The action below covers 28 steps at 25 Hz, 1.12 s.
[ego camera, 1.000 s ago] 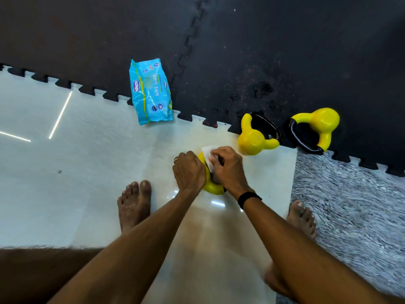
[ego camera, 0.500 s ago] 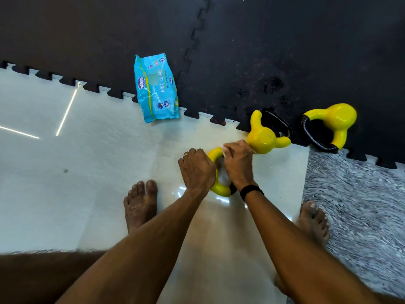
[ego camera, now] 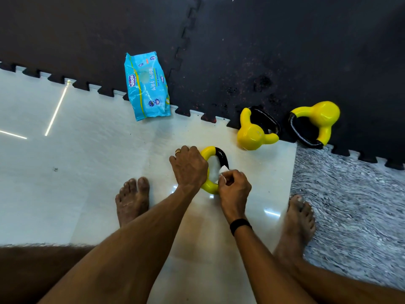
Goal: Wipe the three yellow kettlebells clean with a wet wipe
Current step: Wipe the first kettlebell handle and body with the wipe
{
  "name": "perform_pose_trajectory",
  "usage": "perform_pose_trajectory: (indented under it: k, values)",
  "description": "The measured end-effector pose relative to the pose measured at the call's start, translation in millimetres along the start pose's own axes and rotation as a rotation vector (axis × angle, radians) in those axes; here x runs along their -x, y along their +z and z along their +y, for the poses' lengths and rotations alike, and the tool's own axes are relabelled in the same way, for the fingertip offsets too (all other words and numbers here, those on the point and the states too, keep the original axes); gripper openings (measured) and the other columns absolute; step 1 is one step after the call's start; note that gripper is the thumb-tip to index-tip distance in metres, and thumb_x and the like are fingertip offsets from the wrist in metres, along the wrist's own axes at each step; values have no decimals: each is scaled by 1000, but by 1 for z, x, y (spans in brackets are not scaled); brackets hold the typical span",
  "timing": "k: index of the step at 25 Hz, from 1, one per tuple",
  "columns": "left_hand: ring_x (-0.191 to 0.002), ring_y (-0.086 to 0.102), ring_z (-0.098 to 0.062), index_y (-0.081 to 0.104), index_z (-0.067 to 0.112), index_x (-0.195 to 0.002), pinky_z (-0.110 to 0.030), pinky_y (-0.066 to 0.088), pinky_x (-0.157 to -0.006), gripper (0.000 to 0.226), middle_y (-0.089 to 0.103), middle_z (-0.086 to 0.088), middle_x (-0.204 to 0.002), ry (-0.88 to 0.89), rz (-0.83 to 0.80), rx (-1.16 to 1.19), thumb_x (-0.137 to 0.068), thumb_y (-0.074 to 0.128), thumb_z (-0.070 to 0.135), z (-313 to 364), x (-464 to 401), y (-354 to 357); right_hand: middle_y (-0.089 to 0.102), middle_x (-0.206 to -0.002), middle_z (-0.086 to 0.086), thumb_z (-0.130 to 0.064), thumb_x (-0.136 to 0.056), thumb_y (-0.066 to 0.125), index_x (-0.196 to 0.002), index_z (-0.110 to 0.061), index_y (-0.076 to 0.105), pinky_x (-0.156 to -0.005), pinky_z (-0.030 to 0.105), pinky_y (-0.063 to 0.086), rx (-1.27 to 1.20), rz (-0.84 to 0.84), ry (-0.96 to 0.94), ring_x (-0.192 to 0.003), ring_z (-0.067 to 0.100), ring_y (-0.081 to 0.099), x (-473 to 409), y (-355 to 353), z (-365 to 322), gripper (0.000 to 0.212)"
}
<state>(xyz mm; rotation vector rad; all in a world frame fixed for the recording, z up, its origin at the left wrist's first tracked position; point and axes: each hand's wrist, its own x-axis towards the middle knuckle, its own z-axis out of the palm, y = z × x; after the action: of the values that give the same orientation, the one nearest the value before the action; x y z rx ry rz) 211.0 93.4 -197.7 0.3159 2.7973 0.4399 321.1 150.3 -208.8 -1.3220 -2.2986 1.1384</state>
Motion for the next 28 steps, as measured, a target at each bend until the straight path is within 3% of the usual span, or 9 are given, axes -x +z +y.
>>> perform_pose_trajectory:
  k: [7, 12, 18, 23, 25, 28]
  values:
    - [-93, 56, -34, 63, 5, -96, -43, 36, -82, 40, 62, -16, -99, -34, -23, -16, -92, 29, 24, 1, -2, -2, 60, -74, 10, -3, -79, 68, -71, -5, 60, -64, 29, 44, -5, -173, -251, -69, 20, 55, -64, -4, -11, 11]
    - [-89, 56, -37, 63, 5, -91, -44, 36, -78, 34, 62, -16, -94, -22, 8, -7, -89, 32, 21, 0, 1, 2, 61, -69, 11, -3, -72, 72, -64, -6, 57, -63, 33, 45, -16, -59, -20, -65, 26, 57, -2, -12, 10, 18]
    - [-103, 53, -35, 63, 7, -101, -42, 36, -86, 30, 60, -13, -107, -184, -30, 30, -94, 36, 18, 5, -3, 1, 66, -73, 7, -11, -77, 74, -70, -10, 62, -65, 25, 46, -26, -173, -77, -69, 19, 59, -51, -13, -1, 14]
    - [-103, 53, -36, 64, 7, -101, -43, 38, -86, 37, 61, -14, -107, -214, -8, 56, -94, 31, 23, 7, -2, 1, 59, -60, -5, -9, -80, 73, -67, -6, 59, -57, 13, 40, -214, 70, 196, -56, 0, 55, 20, -10, 6, 20]
    - [-104, 53, -35, 64, 7, -102, -43, 38, -86, 41, 60, -14, -108, -205, -6, 57, -94, 27, 26, 7, 0, 1, 62, -63, -5, -8, -81, 72, -70, -6, 61, -58, 9, 42, -278, 111, 193, -57, 0, 57, 35, -3, 2, 16]
    - [-105, 52, -35, 63, 7, -104, -43, 37, -86, 33, 60, -15, -109, -230, -5, 65, -95, 34, 21, 8, 1, 1, 68, -69, 0, -9, -81, 71, -71, -8, 61, -64, 24, 53, -279, 66, 156, -63, 11, 64, 13, -2, 4, 14]
